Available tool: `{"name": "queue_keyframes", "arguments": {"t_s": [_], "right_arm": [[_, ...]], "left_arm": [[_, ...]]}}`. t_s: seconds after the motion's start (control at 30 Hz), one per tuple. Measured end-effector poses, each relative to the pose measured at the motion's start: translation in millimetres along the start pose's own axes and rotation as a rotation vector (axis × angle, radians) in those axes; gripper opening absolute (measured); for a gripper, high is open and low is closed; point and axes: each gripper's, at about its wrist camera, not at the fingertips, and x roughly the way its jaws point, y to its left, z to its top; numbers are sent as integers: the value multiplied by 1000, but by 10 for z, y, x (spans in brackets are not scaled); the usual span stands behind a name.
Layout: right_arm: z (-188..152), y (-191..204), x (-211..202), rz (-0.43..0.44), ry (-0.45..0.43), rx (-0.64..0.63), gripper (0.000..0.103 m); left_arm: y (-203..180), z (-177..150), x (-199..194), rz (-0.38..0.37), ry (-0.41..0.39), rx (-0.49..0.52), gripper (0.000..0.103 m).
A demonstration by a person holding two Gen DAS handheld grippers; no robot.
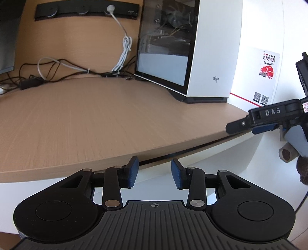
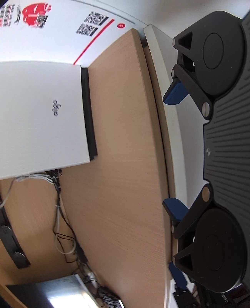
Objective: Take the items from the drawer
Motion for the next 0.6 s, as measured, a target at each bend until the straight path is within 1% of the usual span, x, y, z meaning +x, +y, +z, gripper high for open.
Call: {"name": "queue_keyframes", "arguments": {"t_s": [0.13,0.27,0.33,0.37,0.4,0.5,0.53,0.57,0.6], "right_arm": [[1,-22,5,13,-19,4,103],[-13,39,52,18,-13,-15,103],[-14,75,83,23,-6,-28,103],[-15,96,93,23,-4,-34,103],[-17,115,104,21,-4,-43,103],[-33,145,95,11,-23,-66,103],[-45,149,88,8,-35,-71,103],[-56,155,85,8,-48,-74,103],[-59,162,95,10,-55,-76,103]], "left_arm": [[-43,-21,-37,-6,5,16,41],[-41,-23,-43,-14,2,7,41],[-7,-32,-81,-20,-12,-22,37],[6,-52,-136,-11,-33,-36,36],[9,-88,-235,14,-73,-38,36],[16,-248,-586,129,-230,-56,37],[32,-300,-666,169,-267,-74,37],[50,-346,-714,191,-283,-91,37],[76,-373,-719,198,-283,-107,37]]}}
